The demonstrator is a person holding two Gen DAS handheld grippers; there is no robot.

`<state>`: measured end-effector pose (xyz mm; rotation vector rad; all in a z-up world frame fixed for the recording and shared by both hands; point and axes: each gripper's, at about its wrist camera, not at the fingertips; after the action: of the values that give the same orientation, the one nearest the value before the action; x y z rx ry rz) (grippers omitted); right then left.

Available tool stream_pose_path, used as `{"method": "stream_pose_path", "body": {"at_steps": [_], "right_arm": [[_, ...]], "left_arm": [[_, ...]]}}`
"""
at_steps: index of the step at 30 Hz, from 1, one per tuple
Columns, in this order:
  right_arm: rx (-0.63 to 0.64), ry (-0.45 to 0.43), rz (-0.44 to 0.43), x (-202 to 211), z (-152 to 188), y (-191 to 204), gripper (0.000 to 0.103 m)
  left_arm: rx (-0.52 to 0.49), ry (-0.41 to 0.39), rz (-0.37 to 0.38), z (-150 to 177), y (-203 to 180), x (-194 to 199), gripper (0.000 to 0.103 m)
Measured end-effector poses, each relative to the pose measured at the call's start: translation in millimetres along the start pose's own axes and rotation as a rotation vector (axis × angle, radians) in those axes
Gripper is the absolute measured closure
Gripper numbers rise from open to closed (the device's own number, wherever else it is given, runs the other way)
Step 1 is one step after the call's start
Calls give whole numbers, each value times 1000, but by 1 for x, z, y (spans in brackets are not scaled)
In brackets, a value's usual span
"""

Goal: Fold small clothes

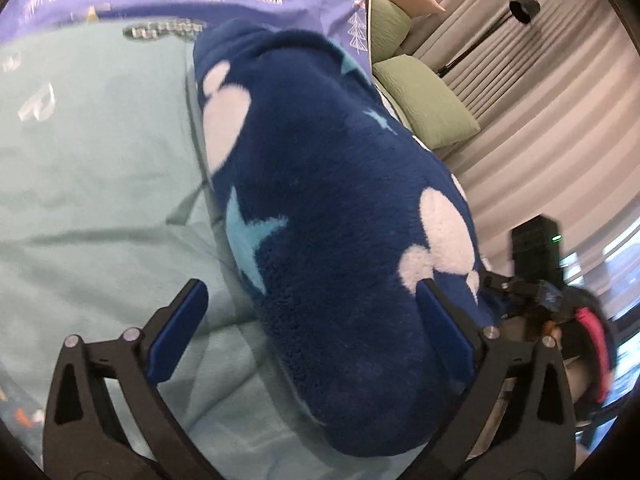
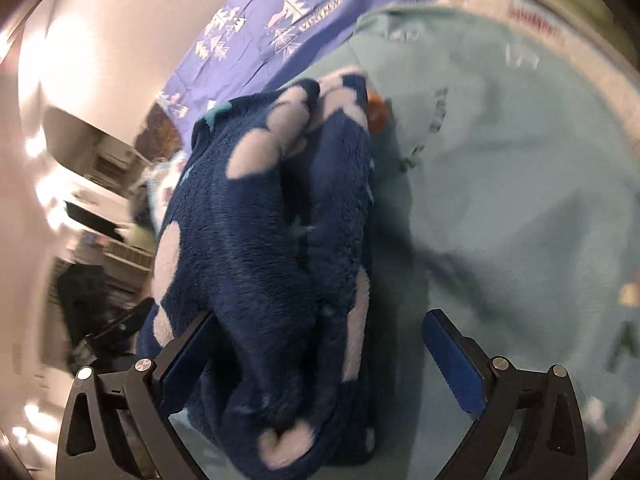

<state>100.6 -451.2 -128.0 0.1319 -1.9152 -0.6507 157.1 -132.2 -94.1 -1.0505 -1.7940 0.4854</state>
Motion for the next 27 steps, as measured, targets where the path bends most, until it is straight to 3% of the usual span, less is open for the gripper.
{"method": "stream_pose_path", "body": {"at_steps": [10, 19, 22, 24, 27], "right_arm": [[14, 41, -166, -18, -21, -10, 0], [16, 48, -193, -32, -36, 6, 0], [6, 31, -219, -27, -35, 15, 20], [22, 0, -201, -19, -35, 25, 36], [36, -55, -190, 2, -36, 39, 43]], "left_arm": [[95, 62, 160, -15, 20, -32, 0], [96, 65, 192, -19, 21, -40, 0], [41, 36, 162, -15, 11, -34, 9], [15, 20, 154, -16, 5, -25, 22], [-31, -12, 153, -19, -11, -11, 28]]}}
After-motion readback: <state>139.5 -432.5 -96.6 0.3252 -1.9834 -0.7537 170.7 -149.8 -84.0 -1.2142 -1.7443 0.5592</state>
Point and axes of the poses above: each gripper's, at about its wrist camera, not at the fingertips, and x roughly against the way its jaws point, y to its left, z to its underside, and after that the axes turned 15 degrees about z, right-handed
